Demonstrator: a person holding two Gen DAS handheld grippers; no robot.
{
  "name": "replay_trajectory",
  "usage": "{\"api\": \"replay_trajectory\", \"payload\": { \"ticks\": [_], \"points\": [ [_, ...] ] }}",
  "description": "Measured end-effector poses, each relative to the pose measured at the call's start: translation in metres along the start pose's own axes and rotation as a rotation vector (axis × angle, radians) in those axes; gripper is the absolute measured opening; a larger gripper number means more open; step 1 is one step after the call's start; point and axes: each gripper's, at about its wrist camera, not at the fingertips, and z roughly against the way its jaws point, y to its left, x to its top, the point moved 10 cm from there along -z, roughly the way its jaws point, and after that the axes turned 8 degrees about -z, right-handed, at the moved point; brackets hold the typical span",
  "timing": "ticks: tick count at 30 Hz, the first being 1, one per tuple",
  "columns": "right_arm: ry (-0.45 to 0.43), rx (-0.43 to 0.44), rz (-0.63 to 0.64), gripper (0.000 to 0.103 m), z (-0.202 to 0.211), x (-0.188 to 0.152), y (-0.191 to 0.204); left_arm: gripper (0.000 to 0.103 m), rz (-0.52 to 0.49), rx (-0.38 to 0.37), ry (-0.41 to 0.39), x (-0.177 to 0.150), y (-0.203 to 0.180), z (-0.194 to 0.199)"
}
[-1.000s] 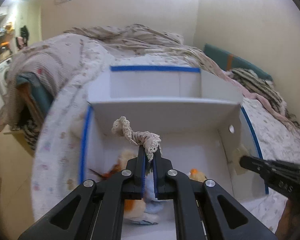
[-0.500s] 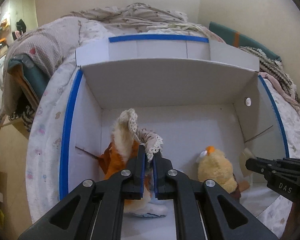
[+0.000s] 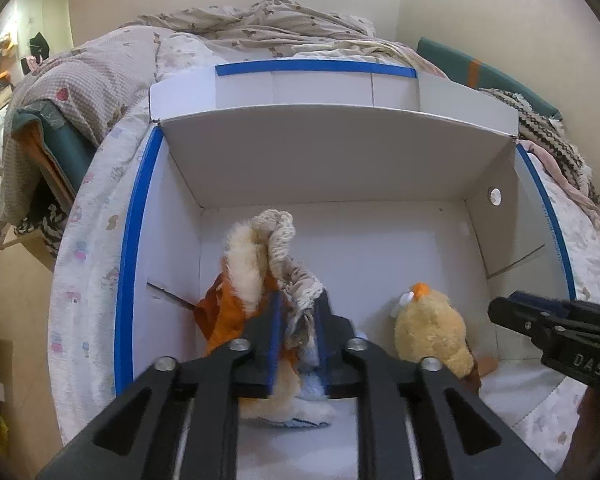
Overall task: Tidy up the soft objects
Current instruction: 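Carry the lace doily over the box and lower it inside with left tool, then open the left tool to release the doily in the box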
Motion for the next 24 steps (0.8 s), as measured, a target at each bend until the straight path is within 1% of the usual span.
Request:
{"api": "replay_trajectory", "payload": {
  "ticks": [1, 2, 3, 4, 5, 7, 10, 11, 12, 13, 17, 20, 24],
  "points": [
    [-0.017, 0.025, 0.002, 0.069, 0.003, 0.002, 0.004, 0.033, -0.001, -0.004, -0.006, 0.001, -0.001, 0.003],
    [-0.026, 0.024, 0.006, 0.071, 0.005, 0.004, 0.005, 0.039, -0.004, -0.007, -0.013, 0.002, -0.003, 0.006],
    [-0.036, 0.019, 0.013, 0.074, 0.007, 0.005, 0.006, 0.055, -0.007, -0.004, -0.022, 0.003, -0.003, 0.01],
    [-0.042, 0.023, 0.014, 0.075, 0.008, 0.006, 0.007, 0.068, -0.009, 0.006, -0.038, 0.004, -0.003, 0.015],
    [-0.043, 0.034, 0.009, 0.076, 0.009, 0.007, 0.008, 0.07, -0.007, 0.016, -0.058, 0.006, -0.003, 0.021],
    [-0.041, 0.052, -0.002, 0.077, 0.01, 0.007, 0.008, 0.071, -0.011, 0.02, -0.085, 0.007, -0.004, 0.029],
    [-0.049, 0.071, -0.021, 0.077, 0.014, 0.008, 0.007, 0.071, -0.035, 0.04, -0.087, 0.007, -0.006, 0.037],
    [-0.053, 0.079, -0.027, 0.079, 0.017, 0.009, 0.007, 0.071, -0.04, 0.046, -0.087, 0.007, -0.006, 0.039],
    [-0.06, 0.085, -0.03, 0.084, 0.019, 0.01, 0.007, 0.071, -0.043, 0.051, -0.087, 0.006, -0.006, 0.041],
    [-0.069, 0.088, -0.029, 0.085, 0.022, 0.01, 0.008, 0.071, -0.046, 0.06, -0.085, 0.004, -0.004, 0.043],
    [-0.068, 0.093, 0.0, 0.085, 0.03, 0.003, 0.014, 0.071, -0.061, 0.064, -0.085, -0.002, -0.001, 0.054],
    [-0.075, 0.092, 0.013, 0.085, 0.039, -0.004, 0.016, 0.071, -0.04, 0.089, -0.092, -0.007, 0.007, 0.063],
    [-0.081, 0.12, 0.0, 0.085, 0.055, -0.011, 0.021, 0.071, -0.007, 0.09, -0.099, -0.014, 0.017, 0.077]
  ]
}}
